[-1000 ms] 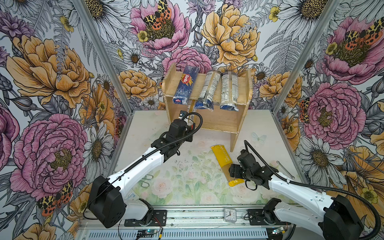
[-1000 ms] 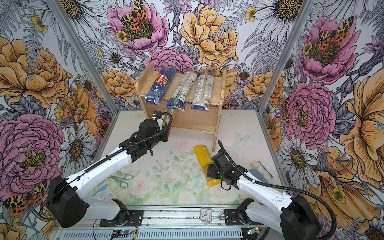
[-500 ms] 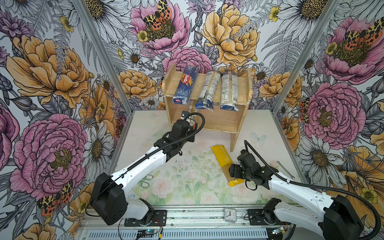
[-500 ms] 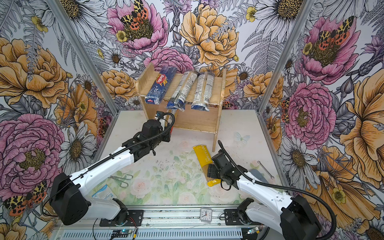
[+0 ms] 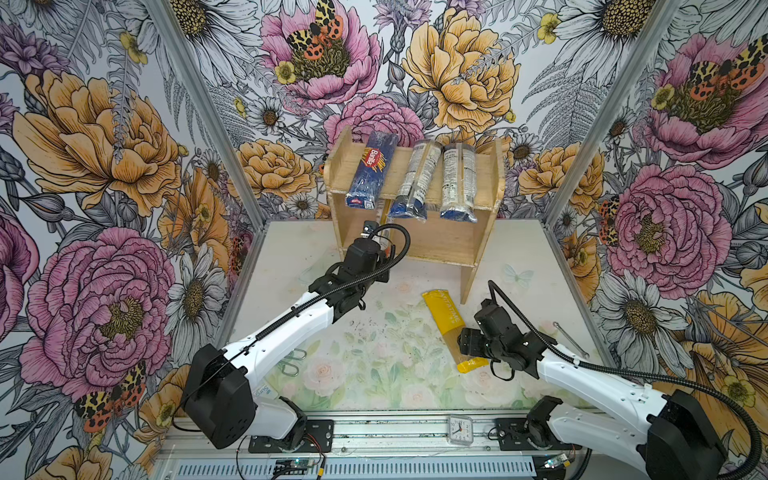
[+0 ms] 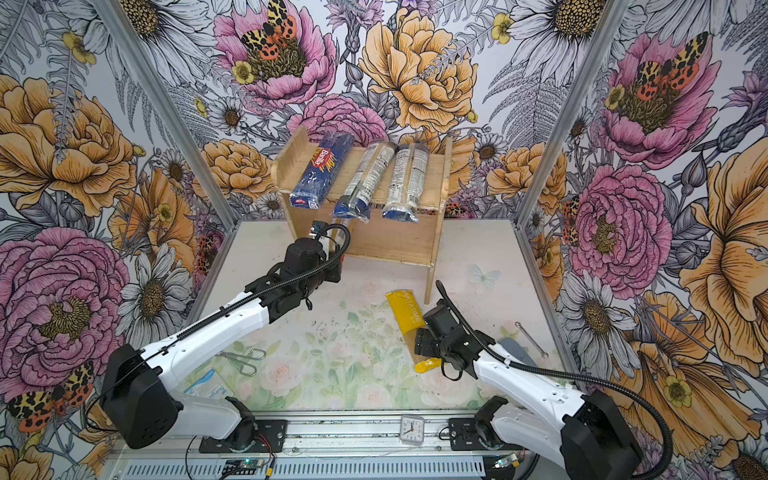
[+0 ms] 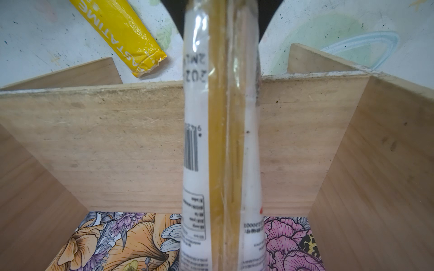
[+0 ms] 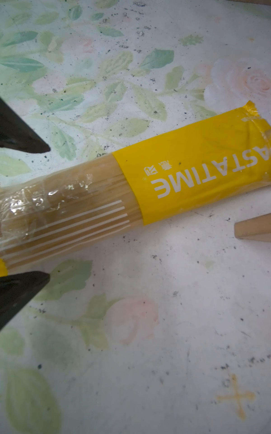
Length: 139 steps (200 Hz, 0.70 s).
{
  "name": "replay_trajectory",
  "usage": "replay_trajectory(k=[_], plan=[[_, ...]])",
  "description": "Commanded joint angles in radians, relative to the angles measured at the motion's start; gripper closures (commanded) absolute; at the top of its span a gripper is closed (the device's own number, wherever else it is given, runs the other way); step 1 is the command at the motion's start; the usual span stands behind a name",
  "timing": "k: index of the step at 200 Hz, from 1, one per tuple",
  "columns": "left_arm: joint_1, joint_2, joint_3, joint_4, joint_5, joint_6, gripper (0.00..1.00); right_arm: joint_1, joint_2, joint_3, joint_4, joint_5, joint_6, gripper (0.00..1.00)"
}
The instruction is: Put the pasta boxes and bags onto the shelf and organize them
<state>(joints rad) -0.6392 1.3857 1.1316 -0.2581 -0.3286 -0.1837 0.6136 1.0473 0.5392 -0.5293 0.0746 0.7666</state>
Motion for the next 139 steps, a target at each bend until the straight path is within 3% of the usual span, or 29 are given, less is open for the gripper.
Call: replay_trajectory(k=[1, 50, 139], plan=[[-0.003, -0.015, 0.083, 0.183, -0.040, -0.007, 0.97, -0.007, -0.002, 0.003, 0.018, 0.019, -0.001, 0.19], [-0.002, -0.008, 0.085, 0.182, -0.040, -0.011, 0.95, -0.007, -0.001, 0.004, 0.018, 0.019, -0.003, 0.19], [-0.002, -0.016, 0.078, 0.185, -0.049, -0.013, 0.83, -0.008, -0.006, -0.003, 0.020, 0.019, -0.001, 0.19]])
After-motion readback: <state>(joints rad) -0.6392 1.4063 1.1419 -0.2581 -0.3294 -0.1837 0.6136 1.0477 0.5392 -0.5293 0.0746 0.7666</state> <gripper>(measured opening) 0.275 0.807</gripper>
